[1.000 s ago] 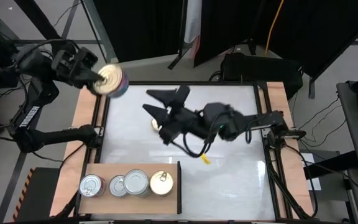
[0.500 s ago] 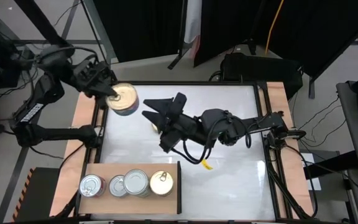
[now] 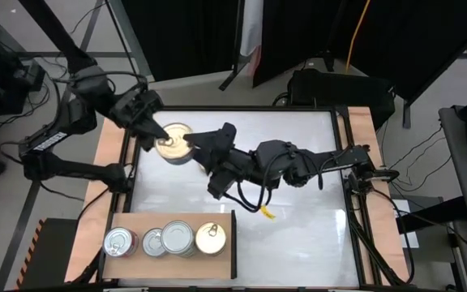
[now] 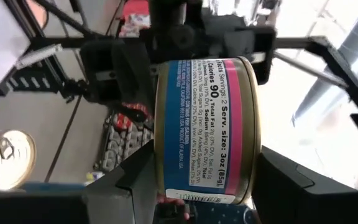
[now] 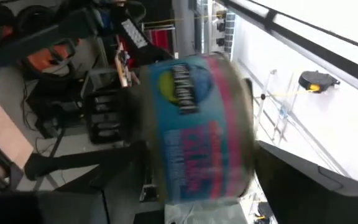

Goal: Stack canned seafood by type on shelf
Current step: Stack the blue pink tuna can on top of the other blue pink tuna cans on the shelf

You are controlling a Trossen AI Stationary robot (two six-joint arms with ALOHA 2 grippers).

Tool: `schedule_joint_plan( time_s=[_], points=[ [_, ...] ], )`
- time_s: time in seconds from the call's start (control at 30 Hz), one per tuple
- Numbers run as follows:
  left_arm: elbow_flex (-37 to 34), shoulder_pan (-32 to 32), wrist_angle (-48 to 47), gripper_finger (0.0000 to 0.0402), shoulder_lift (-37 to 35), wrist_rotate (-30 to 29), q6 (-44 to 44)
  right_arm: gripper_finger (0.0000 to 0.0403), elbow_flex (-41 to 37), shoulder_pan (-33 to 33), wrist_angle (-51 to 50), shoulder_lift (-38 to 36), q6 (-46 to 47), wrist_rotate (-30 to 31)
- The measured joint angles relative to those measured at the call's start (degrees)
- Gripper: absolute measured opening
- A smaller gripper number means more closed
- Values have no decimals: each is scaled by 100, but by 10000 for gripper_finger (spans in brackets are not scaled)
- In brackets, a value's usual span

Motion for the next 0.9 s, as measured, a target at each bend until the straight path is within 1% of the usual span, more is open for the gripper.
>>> schedule_joint_plan(
  time_s=[0.1, 0.17, 0.3, 0.37, 0.5, 0.6, 0.67, 0.77, 0.9],
  points=[
    [0, -98, -1, 198, 110, -10, 2, 274, 0, 2, -26, -2, -3, -43],
    [0, -130, -5, 198, 171, -97, 30, 259, 0, 3, -148, -2, -9, -44],
    [0, -144, 79, 198, 263, -145, 48, 202, 0, 2, -379, -3, -21, -37],
    [-8, -146, 188, 208, 307, -124, 31, 172, 4, 2, -514, -23, -45, 7],
    [-9, -144, 304, 257, 295, -168, 156, 168, 4, 15, -475, -17, -24, 20],
    [-9, -127, 475, 286, 295, -182, 255, 168, 4, 88, -448, -13, 154, 200],
    [-9, -47, 619, 302, 287, -106, 256, 168, 4, 196, -390, -11, 440, 386],
    [-9, 172, 623, 321, 266, 62, 360, 168, 4, 420, -368, -11, 1106, 767],
    [14, 559, 973, 334, 203, 4, 765, 169, -9, 836, -393, 26, 2166, 991]
  ],
)
